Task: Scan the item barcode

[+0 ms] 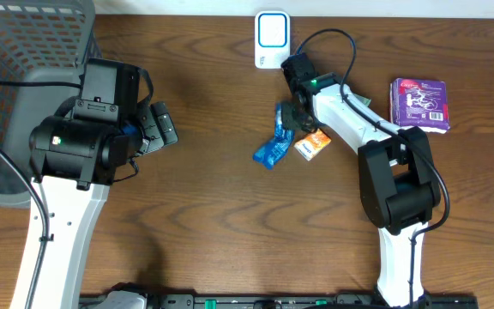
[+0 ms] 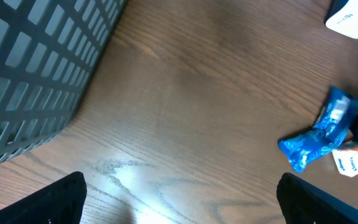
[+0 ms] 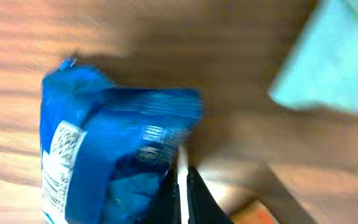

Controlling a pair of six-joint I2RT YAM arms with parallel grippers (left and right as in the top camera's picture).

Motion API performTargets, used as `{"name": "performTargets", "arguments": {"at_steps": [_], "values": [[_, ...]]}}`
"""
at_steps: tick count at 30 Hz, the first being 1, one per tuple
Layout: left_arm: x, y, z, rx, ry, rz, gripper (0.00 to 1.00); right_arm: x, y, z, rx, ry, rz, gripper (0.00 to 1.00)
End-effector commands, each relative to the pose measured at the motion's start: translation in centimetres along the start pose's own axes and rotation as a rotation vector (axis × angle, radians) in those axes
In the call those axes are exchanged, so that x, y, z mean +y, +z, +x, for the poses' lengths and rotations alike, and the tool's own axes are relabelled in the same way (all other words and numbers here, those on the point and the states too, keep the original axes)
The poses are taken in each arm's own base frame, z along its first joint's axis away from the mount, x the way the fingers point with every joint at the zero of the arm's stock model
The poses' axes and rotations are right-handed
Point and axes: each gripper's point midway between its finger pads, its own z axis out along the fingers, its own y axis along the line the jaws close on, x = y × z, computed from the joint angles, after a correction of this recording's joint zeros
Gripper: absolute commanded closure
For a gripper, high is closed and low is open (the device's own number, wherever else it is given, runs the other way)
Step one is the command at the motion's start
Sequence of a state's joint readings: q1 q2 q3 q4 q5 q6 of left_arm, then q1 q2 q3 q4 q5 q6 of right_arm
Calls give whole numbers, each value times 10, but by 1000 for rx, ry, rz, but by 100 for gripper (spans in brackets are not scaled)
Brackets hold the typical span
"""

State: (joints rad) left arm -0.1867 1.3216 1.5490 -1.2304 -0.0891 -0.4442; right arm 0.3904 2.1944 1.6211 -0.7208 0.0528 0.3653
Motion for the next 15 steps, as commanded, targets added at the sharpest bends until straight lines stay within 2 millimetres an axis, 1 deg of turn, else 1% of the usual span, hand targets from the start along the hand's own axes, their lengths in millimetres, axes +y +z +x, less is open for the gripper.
{"name": "performTargets", "arguments": {"at_steps": [1, 3, 5, 7, 9, 13, 15], "values": [[4, -4, -3, -18, 2, -11, 2, 37, -3, -1, 1, -3, -169, 95], [4, -4, -3, -18, 2, -11, 2, 51, -6, -6, -16, -8, -232, 95], [4, -4, -3, -18, 2, -11, 2, 57, -8, -10, -34, -16, -250, 95], [4, -4, -3, -18, 2, -11, 2, 52, -12, -15, -45, -13, -218, 99], [4, -4, -3, -18, 2, -11, 2, 42, -22, -22, -45, 0, -182, 99], [4, -4, -3, -18, 2, -11, 2, 26, -52, -36, -26, 32, -156, 99], [4, -4, -3, -18, 2, -11, 2, 28, -69, -36, 3, 13, -176, 99]]}}
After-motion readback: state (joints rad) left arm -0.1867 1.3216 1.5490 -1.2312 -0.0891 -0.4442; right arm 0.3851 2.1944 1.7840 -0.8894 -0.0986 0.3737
